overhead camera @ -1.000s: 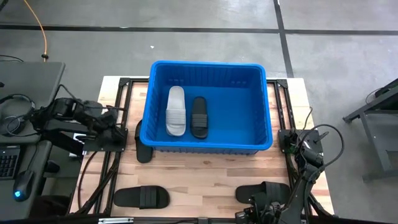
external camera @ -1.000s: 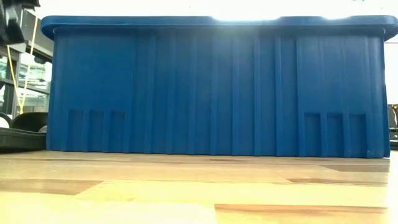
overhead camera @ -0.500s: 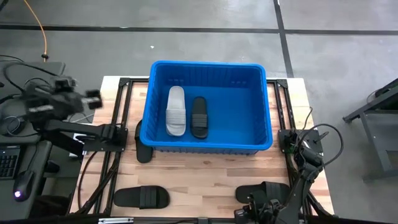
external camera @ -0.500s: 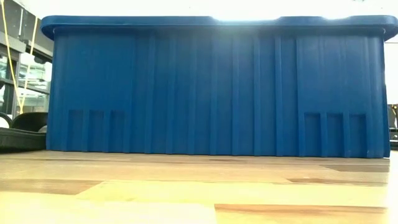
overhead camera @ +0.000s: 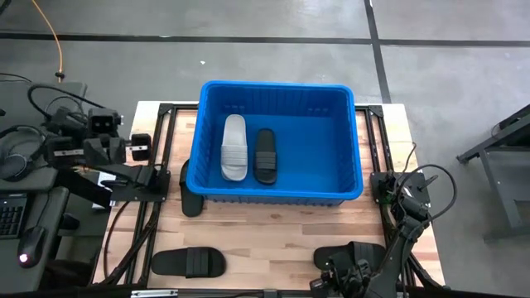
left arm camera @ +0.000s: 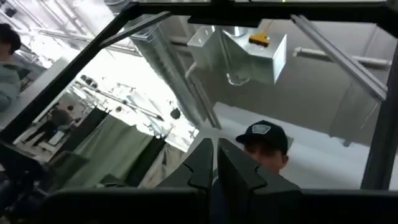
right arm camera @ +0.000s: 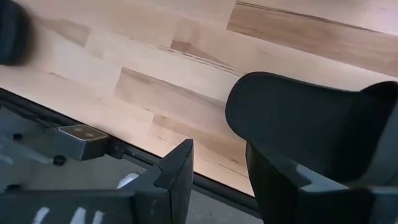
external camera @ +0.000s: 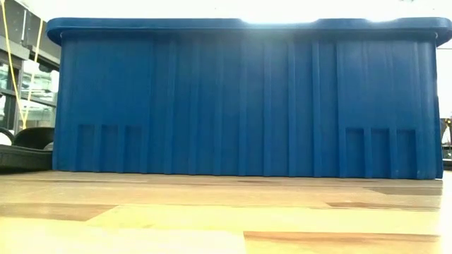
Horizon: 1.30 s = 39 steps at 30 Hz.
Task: Pick and place slides into bin
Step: Stack the black slide on top of the black slide in the blue bin
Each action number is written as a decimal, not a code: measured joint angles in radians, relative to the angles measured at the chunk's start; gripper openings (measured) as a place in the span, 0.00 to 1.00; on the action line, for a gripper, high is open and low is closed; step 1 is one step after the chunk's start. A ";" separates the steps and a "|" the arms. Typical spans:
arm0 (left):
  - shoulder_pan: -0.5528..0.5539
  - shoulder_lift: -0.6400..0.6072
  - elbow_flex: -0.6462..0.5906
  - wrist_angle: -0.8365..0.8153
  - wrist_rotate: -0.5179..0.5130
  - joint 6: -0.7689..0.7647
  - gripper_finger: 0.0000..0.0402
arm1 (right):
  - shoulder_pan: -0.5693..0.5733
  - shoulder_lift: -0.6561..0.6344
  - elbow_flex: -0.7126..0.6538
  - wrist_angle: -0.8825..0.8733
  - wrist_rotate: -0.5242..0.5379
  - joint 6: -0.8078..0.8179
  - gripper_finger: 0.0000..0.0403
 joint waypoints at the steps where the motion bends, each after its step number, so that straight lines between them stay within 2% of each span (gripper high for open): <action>1: -0.043 0.007 -0.010 0.001 -0.026 0.019 0.04 | 0.001 0.000 0.000 0.000 0.001 -0.007 0.34; 3: -0.153 0.039 -0.037 -0.002 -0.084 0.050 0.04 | 0.003 0.000 0.000 0.000 0.002 -0.025 0.34; 5: -0.297 0.101 -0.067 0.019 -0.188 0.091 0.04 | 0.003 0.000 0.000 0.000 0.010 -0.032 0.34; 8: -0.519 0.190 -0.077 0.090 -0.350 0.247 0.04 | 0.002 0.000 0.000 0.000 0.048 -0.056 0.34; 11: -0.623 0.194 -0.031 0.108 -0.464 0.413 0.04 | -0.002 0.000 0.000 0.000 0.053 -0.083 0.34; 13: -0.643 0.173 -0.009 0.083 -0.523 0.461 0.04 | -0.006 0.000 0.000 0.000 0.054 -0.094 0.34; 15: -0.661 0.167 0.000 0.040 -0.536 0.471 0.04 | -0.009 0.000 0.000 0.000 0.054 -0.120 0.34; 21: -0.746 0.203 -0.001 -0.206 -0.630 0.332 0.04 | -0.026 0.000 0.000 0.000 0.047 -0.240 0.34; 23: -0.752 0.217 -0.001 -0.294 -0.641 0.311 0.04 | -0.036 0.000 0.000 0.000 0.057 -0.257 0.34; 27: -0.754 0.217 -0.002 -0.509 -0.728 0.235 0.04 | -0.055 0.000 0.000 0.000 0.057 -0.295 0.34; 31: -0.753 0.220 -0.002 -0.710 -0.721 0.096 0.04 | -0.064 0.000 0.000 0.000 0.040 -0.342 0.34; 39: -0.771 0.332 -0.002 -1.093 -0.582 -0.048 0.04 | -0.058 0.000 0.000 0.000 0.040 -0.341 0.34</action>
